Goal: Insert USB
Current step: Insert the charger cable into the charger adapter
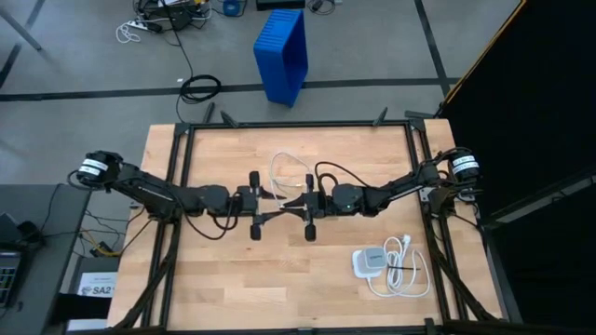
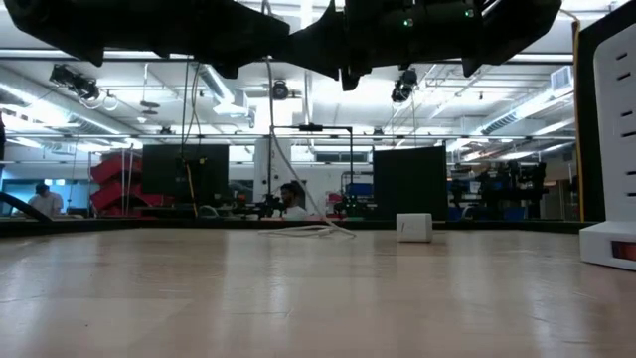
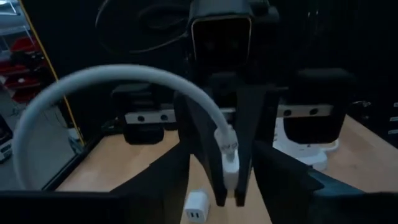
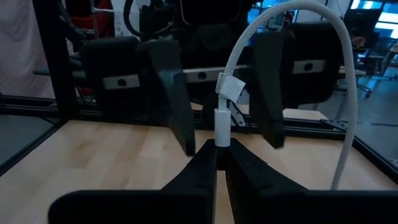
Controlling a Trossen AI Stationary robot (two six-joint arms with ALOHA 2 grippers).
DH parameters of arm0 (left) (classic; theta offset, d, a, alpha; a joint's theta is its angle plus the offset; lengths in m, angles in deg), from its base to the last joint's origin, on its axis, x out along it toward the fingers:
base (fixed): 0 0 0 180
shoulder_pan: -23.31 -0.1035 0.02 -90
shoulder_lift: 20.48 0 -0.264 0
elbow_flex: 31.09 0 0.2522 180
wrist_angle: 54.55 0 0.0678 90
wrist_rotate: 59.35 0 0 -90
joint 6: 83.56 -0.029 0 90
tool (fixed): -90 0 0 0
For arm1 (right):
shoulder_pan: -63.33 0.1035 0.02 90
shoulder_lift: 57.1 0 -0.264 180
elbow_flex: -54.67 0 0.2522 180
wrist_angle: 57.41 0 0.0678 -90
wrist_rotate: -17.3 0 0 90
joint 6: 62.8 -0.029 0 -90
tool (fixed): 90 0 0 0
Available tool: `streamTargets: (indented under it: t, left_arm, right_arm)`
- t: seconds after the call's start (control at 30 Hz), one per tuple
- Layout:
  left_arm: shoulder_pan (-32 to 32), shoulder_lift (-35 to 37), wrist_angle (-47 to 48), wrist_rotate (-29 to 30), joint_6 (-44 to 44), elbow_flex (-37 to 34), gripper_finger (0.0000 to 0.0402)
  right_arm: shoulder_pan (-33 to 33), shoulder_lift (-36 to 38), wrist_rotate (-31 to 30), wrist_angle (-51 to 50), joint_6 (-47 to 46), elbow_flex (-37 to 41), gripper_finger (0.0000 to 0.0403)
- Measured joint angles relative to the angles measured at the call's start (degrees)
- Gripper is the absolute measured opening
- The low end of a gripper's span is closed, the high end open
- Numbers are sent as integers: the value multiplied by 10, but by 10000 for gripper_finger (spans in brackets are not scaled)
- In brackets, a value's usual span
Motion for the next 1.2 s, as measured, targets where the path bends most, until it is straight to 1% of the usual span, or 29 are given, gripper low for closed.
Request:
streamTargets:
  t: [0.37, 0.5, 0.8, 0.87, 0.93, 1.03, 1.2]
  left_arm:
    - [0, 0, 8, 3, 0, 0, 53]
    - [0, 1, 13, 2, -14, 0, 15]
    - [0, 1, 16, 2, -16, 0, 4]
    - [0, 4, 20, 3, -16, 0, 4]
    - [0, 6, 20, 8, -18, 0, 4]
    - [0, 13, 19, 9, -18, 0, 3]
    - [0, 23, 25, 27, -18, -6, 3]
  right_arm:
    - [0, 0, 0, -2, 1, 0, 0]
    - [-1, 0, -2, -3, 2, 0, 0]
    - [-1, 0, -2, -10, 2, 0, 0]
    - [0, 0, -11, -13, 2, 0, 3]
    - [0, 2, -22, -20, 3, -1, 13]
    - [0, 15, -23, -56, 9, 0, 40]
    - [0, 67, -26, -180, -23, 0, 99]
